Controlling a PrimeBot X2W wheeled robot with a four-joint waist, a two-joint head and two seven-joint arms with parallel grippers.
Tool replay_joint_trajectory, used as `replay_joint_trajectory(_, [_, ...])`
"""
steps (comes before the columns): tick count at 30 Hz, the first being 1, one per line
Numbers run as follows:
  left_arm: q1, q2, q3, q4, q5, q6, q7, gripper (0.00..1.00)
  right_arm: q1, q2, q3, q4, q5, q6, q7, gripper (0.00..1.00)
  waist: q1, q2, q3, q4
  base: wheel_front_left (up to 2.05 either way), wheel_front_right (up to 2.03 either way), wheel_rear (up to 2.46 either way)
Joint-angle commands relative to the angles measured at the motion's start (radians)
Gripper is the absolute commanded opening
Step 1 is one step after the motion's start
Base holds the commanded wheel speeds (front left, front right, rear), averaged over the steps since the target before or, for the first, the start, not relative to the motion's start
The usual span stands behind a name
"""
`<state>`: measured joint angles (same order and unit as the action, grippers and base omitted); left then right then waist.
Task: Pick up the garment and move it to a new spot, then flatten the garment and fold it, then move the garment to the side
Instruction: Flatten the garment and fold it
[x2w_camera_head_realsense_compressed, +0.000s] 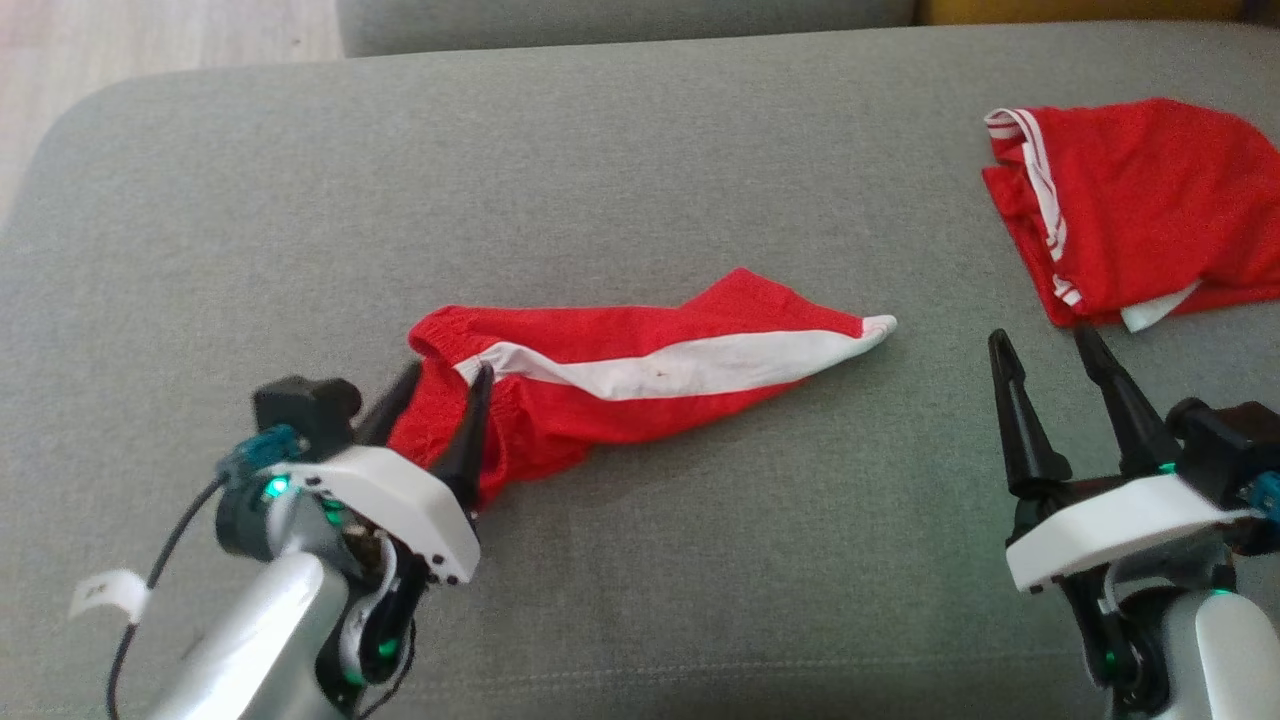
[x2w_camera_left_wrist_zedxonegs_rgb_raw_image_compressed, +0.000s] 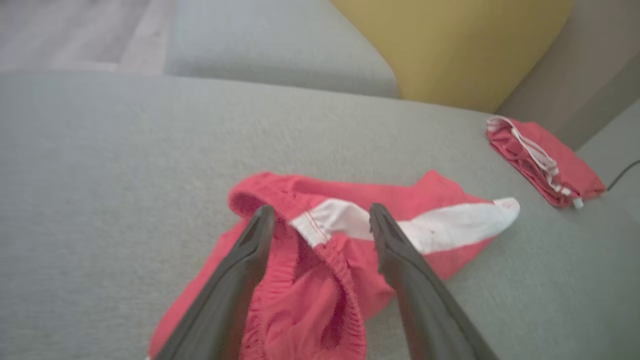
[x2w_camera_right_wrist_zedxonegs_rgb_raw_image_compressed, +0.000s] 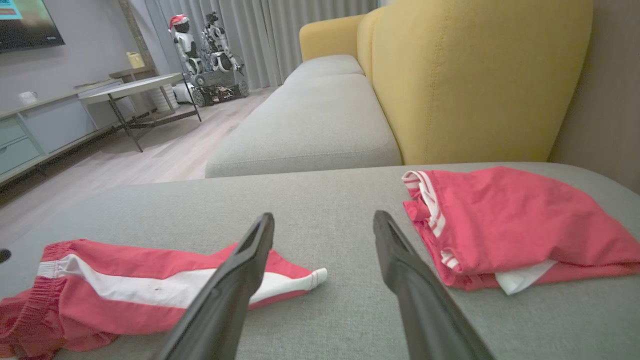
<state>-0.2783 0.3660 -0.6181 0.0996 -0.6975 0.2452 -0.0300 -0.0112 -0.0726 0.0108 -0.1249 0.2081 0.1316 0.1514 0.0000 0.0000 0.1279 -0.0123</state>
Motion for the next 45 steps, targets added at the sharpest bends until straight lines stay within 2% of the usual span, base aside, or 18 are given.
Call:
replay_joint_trajectory(1, [-0.048,0.01,0.033,0.006,-0.015,-0.012,0.011,1.0,-0.039,-0.003,0.02,-0.03,-0.003,-0.001,0.003,1.0,0.0,0.0,0.007,-0.011,0.0,0.0,0.0])
replay_joint_trajectory(7, [-0.086,-0.03,0.04,0.158,-0.07,-0.057,0.022,1.0,-0.043,-0.002,0.01,-0.017,0.002,-0.001,-0.002,1.0,0.0,0.0,0.023,-0.032,0.0,0.0,0.0])
replay_joint_trajectory(12, [-0.111,-0.046,0.046,0.201,-0.076,-0.086,-0.014,1.0,-0.044,-0.001,0.001,-0.011,0.002,-0.001,-0.006,1.0,0.0,0.0,0.033,-0.034,0.0,0.0,0.0])
replay_joint_trajectory(13, [-0.114,-0.048,0.046,0.205,-0.078,-0.091,-0.018,0.94,-0.045,-0.001,0.0,-0.01,0.002,-0.001,-0.006,1.0,0.0,0.0,0.035,-0.033,0.0,0.0,0.0])
replay_joint_trajectory(14, [-0.116,-0.049,0.045,0.21,-0.082,-0.099,-0.017,0.78,-0.047,-0.001,-0.001,-0.008,0.002,-0.001,-0.007,1.0,0.0,0.0,0.037,-0.033,0.0,0.0,0.0])
replay_joint_trajectory(15, [-0.119,-0.05,0.043,0.215,-0.086,-0.106,-0.016,0.1,-0.049,0.0,-0.002,-0.007,0.002,-0.001,-0.007,1.0,0.0,0.0,0.038,-0.032,0.0,0.0,0.0])
replay_joint_trajectory(16, [-0.122,-0.05,0.04,0.22,-0.086,-0.111,-0.014,0.0,-0.051,0.0,-0.002,-0.006,0.003,-0.001,-0.007,1.0,0.0,0.0,0.038,-0.032,0.0,0.0,0.0])
replay_joint_trajectory(21, [-0.132,-0.052,0.037,0.231,-0.079,-0.118,-0.031,0.0,-0.07,-0.004,-0.014,0.015,0.012,-0.001,-0.012,1.0,0.0,0.0,0.041,-0.031,0.0,0.0,0.0])
replay_joint_trajectory(24, [-0.14,-0.053,0.035,0.232,-0.073,-0.117,-0.04,0.0,-0.102,-0.023,-0.03,0.068,0.007,-0.001,-0.015,1.0,0.0,0.0,0.047,-0.025,0.0,0.0,0.0])
replay_joint_trajectory(28, [-0.157,-0.06,0.028,0.233,-0.068,-0.122,-0.046,0.0,-0.183,-0.047,-0.018,0.213,0.005,-0.001,-0.007,1.0,0.0,0.0,0.063,-0.005,0.0,0.0,0.0])
replay_joint_trajectory(36, [-0.201,-0.085,0.01,0.254,-0.052,-0.135,-0.064,0.0,-0.357,-0.046,0.098,0.528,0.059,-0.001,-0.033,1.0,0.0,0.0,0.102,0.044,0.0,0.0,0.0])
replay_joint_trajectory(44, [-0.212,-0.093,0.009,0.27,-0.053,-0.143,-0.087,0.0,-0.452,-0.045,0.177,0.721,0.128,-0.001,-0.083,1.0,0.0,0.0,0.128,0.053,0.0,0.0,0.0])
replay_joint_trajectory(45, [-0.213,-0.092,0.009,0.272,-0.052,-0.144,-0.09,0.0,-0.461,-0.044,0.187,0.738,0.141,-0.001,-0.085,0.48,0.0,0.0,0.13,0.052,0.0,0.0,0.0])
